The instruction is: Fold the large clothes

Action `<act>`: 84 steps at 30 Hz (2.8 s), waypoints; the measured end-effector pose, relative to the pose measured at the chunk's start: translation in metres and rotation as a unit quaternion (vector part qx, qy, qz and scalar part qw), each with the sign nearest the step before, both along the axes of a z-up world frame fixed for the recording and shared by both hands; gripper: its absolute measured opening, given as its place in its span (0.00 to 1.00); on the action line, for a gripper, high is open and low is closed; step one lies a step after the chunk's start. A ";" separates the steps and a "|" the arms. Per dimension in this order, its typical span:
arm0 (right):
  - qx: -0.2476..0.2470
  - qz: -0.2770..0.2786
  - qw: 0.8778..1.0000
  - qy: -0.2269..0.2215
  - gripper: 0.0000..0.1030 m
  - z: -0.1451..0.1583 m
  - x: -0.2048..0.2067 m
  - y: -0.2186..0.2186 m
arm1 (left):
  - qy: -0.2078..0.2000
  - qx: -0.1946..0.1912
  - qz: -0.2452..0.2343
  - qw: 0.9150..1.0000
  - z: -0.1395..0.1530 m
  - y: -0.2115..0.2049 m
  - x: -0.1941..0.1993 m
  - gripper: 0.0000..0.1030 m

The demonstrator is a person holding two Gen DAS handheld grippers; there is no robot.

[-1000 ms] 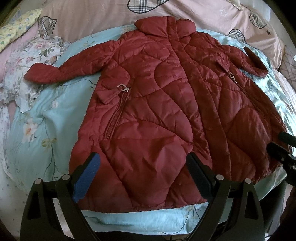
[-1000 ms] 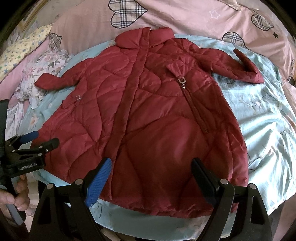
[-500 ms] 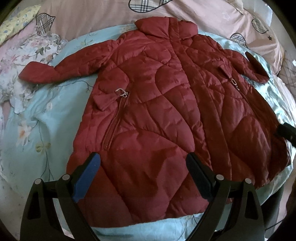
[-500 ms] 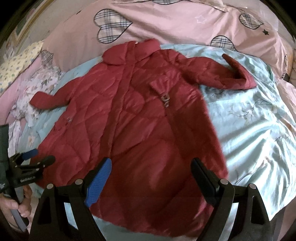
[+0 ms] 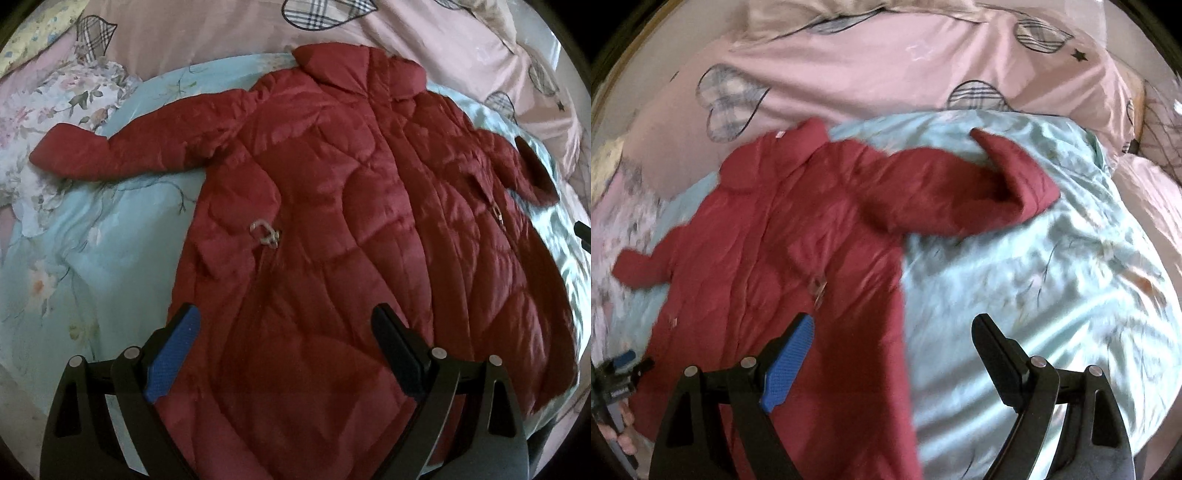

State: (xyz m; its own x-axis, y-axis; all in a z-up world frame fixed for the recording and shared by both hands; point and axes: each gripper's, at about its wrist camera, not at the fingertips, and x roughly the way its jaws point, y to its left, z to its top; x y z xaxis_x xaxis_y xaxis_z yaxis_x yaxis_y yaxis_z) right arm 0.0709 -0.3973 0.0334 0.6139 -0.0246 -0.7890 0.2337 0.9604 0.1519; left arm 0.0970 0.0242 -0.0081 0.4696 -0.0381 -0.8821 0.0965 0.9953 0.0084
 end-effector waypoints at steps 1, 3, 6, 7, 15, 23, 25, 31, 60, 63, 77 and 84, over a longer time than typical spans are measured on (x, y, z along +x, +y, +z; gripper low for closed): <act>0.004 -0.011 1.000 -0.001 0.86 -0.001 0.009 -0.012 | 0.000 0.000 0.000 1.000 -0.001 0.000 0.006 0.92; 0.014 -0.033 0.999 -0.001 0.86 -0.005 0.027 -0.037 | -0.006 0.002 0.001 1.000 0.000 0.001 0.015 0.92; 0.014 -0.061 0.998 -0.001 0.86 -0.008 0.051 -0.067 | -0.015 0.007 0.010 1.000 0.000 0.002 0.028 0.92; 0.017 -0.069 0.997 -0.004 0.86 -0.008 0.060 -0.077 | -0.018 0.002 0.011 1.000 0.001 0.004 0.033 0.92; -0.029 -0.119 0.992 0.016 0.84 -0.027 0.126 -0.132 | -0.027 -0.035 0.042 0.998 -0.007 0.012 0.055 0.92; -0.065 -0.152 0.984 0.068 0.60 -0.066 0.166 -0.164 | -0.017 -0.001 0.033 0.999 -0.019 0.003 0.073 0.92; -0.053 -0.157 0.984 0.062 0.45 -0.067 0.165 -0.170 | -0.010 0.001 0.040 0.999 -0.023 0.004 0.077 0.92; -0.030 -0.134 0.990 0.020 0.14 -0.047 0.157 -0.152 | 0.006 -0.009 0.045 0.999 -0.031 0.008 0.083 0.92; 0.029 0.267 0.963 -0.018 0.13 -0.043 0.156 0.216 | 0.026 -0.210 0.016 0.977 -0.003 0.057 0.092 0.92; 0.020 0.295 0.955 -0.022 0.14 -0.053 0.156 0.234 | 0.033 -0.233 0.018 0.972 -0.002 0.062 0.104 0.92; 0.018 0.339 0.940 -0.026 0.18 -0.062 0.154 0.250 | 0.086 -0.291 -0.006 0.953 -0.031 0.035 0.191 0.92; 0.024 0.335 0.942 -0.019 0.22 -0.061 0.152 0.246 | 0.064 -0.271 -0.050 0.959 -0.026 0.020 0.198 0.21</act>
